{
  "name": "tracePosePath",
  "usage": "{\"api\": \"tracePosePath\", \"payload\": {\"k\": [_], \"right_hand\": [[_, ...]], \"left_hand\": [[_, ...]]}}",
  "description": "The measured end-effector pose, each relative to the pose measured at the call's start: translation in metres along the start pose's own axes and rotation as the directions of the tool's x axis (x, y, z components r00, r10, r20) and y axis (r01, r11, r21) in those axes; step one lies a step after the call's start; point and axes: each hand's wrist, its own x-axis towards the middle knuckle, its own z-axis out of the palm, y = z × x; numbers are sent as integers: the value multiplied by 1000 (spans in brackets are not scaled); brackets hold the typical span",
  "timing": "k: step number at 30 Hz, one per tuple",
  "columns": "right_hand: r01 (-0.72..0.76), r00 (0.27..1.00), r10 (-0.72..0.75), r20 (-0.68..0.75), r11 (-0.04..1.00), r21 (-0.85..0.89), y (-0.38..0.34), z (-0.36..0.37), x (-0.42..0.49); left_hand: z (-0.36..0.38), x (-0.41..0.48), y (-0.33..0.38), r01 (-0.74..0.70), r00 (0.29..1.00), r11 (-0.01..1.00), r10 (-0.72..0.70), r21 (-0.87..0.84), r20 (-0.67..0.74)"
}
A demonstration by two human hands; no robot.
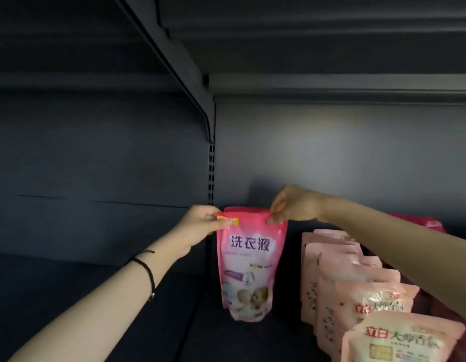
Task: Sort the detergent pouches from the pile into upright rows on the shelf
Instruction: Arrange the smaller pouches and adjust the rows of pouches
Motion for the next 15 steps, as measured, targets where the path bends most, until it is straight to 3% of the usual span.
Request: {"api": "tracePosePath", "payload": {"k": [3,5,7,10,15], "right_hand": [[8,992,43,-120,920,392,-12,-12,-16],[83,980,53,-190,762,643,-25,-19,-32],[172,964,71,-257,571,803,-41,-23,-49],[287,923,137,-360,378,880,-63,-18,-77],[400,873,211,-439,206,893,-85,15,-139]], "left_hand": [[-6,-11,19,-63,997,970,49,-235,-65],[-5,-22,39,-132,985,900,74,-416,-153],[-3,-36,64,-242,950,853,111,-463,-293],[1,-60,96,-371,882,836,182,-404,-434],[13,-109,123,-330,883,790,65,-517,-465]]}}
